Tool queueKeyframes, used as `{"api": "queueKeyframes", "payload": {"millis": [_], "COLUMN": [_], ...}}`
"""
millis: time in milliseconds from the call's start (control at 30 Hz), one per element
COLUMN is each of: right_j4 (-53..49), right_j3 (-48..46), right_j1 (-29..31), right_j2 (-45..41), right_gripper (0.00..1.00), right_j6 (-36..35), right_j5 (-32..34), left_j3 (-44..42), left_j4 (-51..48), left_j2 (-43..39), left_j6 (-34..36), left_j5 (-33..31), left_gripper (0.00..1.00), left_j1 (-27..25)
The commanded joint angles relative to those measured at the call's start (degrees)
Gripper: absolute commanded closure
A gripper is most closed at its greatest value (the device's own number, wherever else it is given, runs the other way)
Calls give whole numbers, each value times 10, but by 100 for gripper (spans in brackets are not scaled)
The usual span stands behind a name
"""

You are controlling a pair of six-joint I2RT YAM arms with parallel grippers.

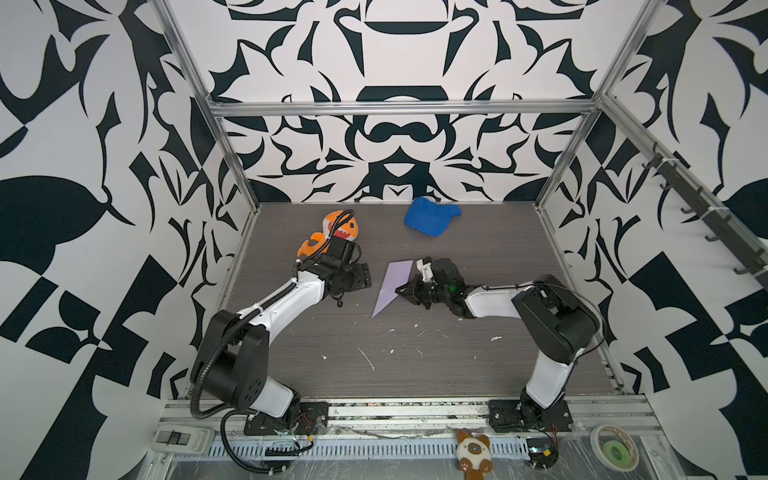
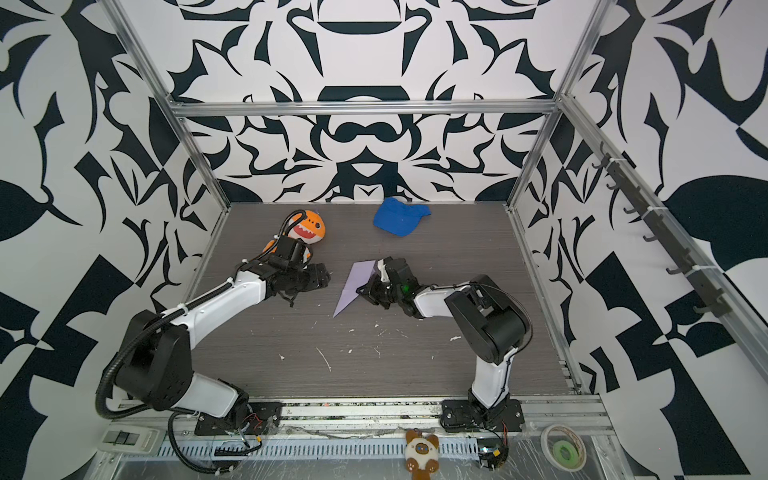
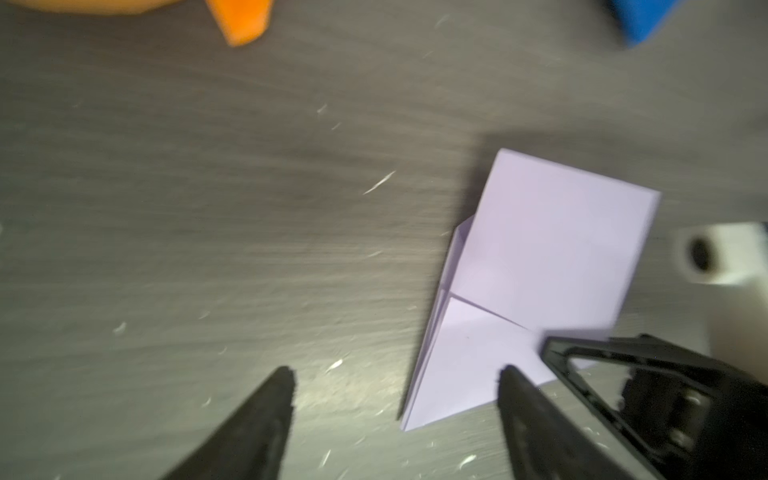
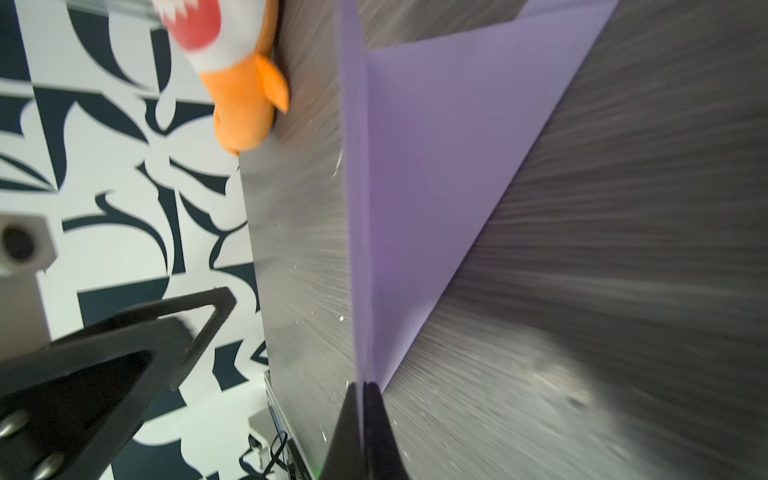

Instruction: Fold a paper plane with a square sheet of paper (pick it up from the middle)

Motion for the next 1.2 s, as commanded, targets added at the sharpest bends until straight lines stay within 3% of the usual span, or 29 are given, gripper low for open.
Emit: {"api": "queueKeyframes", "payload": {"millis": [0, 33, 200, 467, 900, 1167], "right_j4": [-71, -87, -119, -164, -209, -214], "right_j3": [-13, -14, -20, -13, 16, 19], "right_j1": [-18, -23, -47, -69, -74, -75], "right_j2": [-39, -44, -64, -85, -84, -83], "right_gripper": [100, 100, 100, 100, 100, 100], "right_j6": [4, 5, 32, 56, 84, 107], "right_j5": [23, 26, 26, 21, 14, 7], "left_j3": [-33, -35, -53, -128, -193, -193], "left_j4": [126, 141, 213, 399, 625, 636], "left_j2": [-7, -5, 16, 73, 175, 205], "left_j6": [36, 49, 161, 319, 440, 463], "left_j5": [60, 60, -17, -9, -61, -48], "left_gripper": [5, 1, 0, 0, 34, 45], "left_j1": [-20, -32, -129, -188, -209, -210]}}
